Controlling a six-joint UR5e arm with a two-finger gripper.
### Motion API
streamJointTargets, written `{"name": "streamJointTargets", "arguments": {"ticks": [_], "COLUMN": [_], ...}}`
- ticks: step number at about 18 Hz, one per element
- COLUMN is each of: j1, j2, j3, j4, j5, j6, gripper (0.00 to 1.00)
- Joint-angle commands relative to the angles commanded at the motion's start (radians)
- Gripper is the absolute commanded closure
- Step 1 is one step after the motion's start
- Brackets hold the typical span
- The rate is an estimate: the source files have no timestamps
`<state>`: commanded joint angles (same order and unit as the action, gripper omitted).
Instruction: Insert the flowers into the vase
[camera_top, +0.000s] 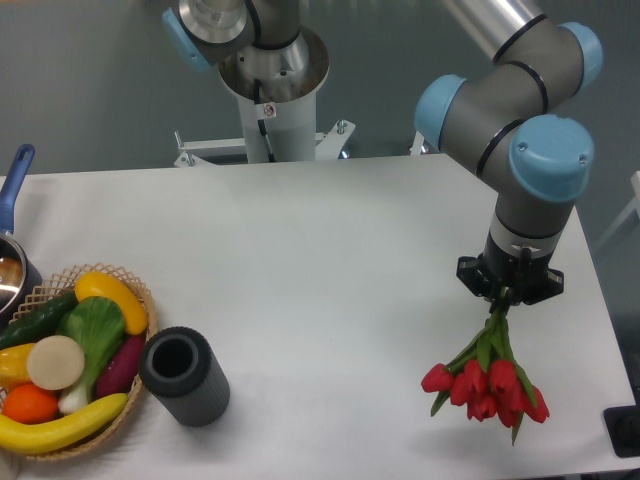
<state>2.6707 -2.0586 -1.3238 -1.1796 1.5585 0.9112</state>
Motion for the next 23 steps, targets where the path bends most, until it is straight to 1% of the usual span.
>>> {"name": "streamJointTargets", "arguments": {"ticks": [3, 6, 7, 8, 9, 10, 11, 12, 14, 15, 16, 18, 20, 21, 23], "j1": [0.000, -0.002, -0.005, -0.009, -0.012, -0.017, -0.024, -0.040, -0.058, -0.063, -0.075, -0.093, -0.110, -0.144, -0.175], "j2": [0.003, 0.021, 0.034, 0.046, 0.060, 0.073, 0.087, 0.101, 0.109, 0.110, 0.117, 0.126, 0.153, 0.158, 0.158], "j3": [0.000, 0.002, -0.002, -0.012, -0.020, -0.035, -0.054, -0.073, -0.116, -0.130, -0.130, -0.135, -0.147, -0.146, -0.146], "j4": [0.008, 0.017, 0.028, 0.055, 0.096, 0.151, 0.194, 0.254, 0.401, 0.449, 0.469, 0.471, 0.469, 0.469, 0.469], "j5": [-0.008, -0.054, -0.057, -0.064, -0.095, -0.166, -0.205, -0.237, -0.316, -0.355, -0.403, -0.466, -0.558, -0.605, -0.617], "j6": [0.000, -0.011, -0.017, -0.017, -0.018, -0.037, -0.066, -0.098, -0.138, -0.141, -0.143, -0.141, -0.141, -0.144, -0.161], "gripper": [1.00, 1.00, 1.00, 1.00, 1.00, 1.00, 1.00, 1.00, 1.00, 1.00, 1.00, 1.00, 1.00, 1.00, 1.00]}}
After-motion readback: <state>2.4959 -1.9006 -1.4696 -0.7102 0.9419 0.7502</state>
